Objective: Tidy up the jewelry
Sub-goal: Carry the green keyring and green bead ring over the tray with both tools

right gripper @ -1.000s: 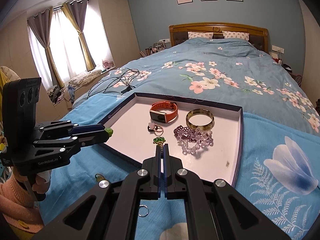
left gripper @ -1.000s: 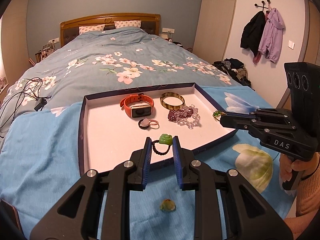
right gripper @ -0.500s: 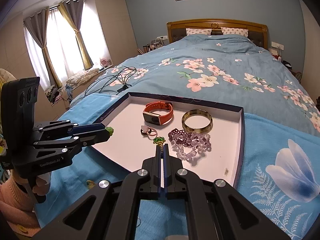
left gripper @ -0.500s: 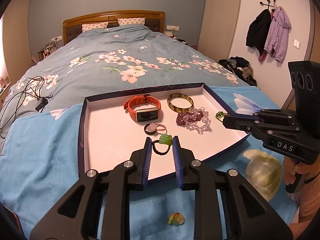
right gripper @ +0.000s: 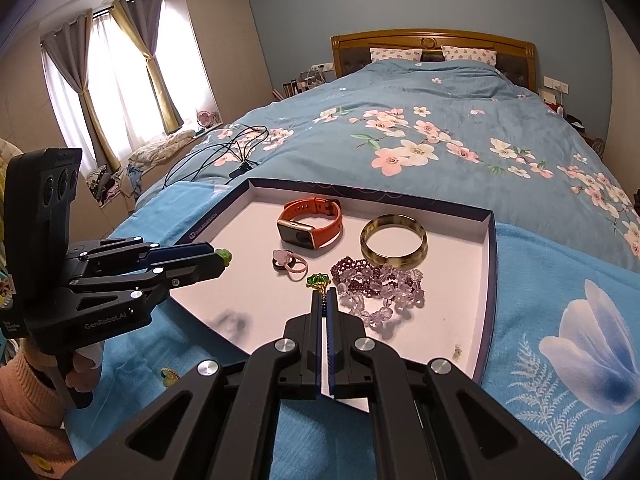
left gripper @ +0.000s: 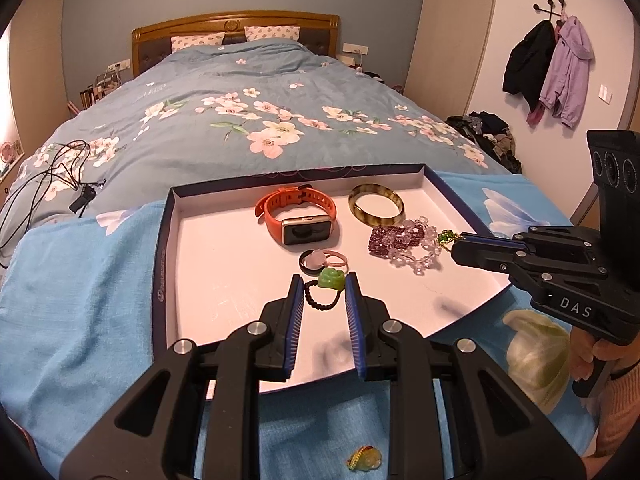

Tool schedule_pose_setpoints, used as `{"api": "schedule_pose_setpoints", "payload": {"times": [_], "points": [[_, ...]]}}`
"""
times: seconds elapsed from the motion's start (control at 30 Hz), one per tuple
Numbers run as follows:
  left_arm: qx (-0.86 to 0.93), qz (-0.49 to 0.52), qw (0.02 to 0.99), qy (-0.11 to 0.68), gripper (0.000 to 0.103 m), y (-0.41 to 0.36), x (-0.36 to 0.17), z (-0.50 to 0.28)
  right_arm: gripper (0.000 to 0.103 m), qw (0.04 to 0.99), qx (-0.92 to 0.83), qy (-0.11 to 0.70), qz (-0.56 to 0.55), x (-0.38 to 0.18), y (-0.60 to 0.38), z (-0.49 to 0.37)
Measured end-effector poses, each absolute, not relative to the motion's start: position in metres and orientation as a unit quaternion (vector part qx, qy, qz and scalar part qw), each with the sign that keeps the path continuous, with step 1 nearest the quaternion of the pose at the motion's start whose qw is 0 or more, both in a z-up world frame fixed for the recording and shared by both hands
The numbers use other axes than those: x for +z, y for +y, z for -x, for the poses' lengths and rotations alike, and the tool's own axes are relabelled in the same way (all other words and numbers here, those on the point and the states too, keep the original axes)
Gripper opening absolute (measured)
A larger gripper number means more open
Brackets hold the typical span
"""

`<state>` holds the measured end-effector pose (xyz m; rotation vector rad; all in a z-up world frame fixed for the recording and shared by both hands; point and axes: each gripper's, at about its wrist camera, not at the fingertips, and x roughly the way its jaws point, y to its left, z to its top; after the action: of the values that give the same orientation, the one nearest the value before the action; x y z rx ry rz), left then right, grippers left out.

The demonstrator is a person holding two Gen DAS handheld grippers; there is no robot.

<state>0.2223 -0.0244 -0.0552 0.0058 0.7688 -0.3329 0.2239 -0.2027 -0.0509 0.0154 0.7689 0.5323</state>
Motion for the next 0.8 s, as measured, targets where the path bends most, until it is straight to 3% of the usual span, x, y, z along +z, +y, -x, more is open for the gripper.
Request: {"api": "schedule_pose_setpoints", "payload": {"times": [0.8], "points": [[-0.149, -0.008, 0.900, 0.409, 0.021, -0.035, -0.075, -0.258, 0.001, 0.878, 0.247, 0.409, 0.001, -0.071, -0.190, -0.254]]}}
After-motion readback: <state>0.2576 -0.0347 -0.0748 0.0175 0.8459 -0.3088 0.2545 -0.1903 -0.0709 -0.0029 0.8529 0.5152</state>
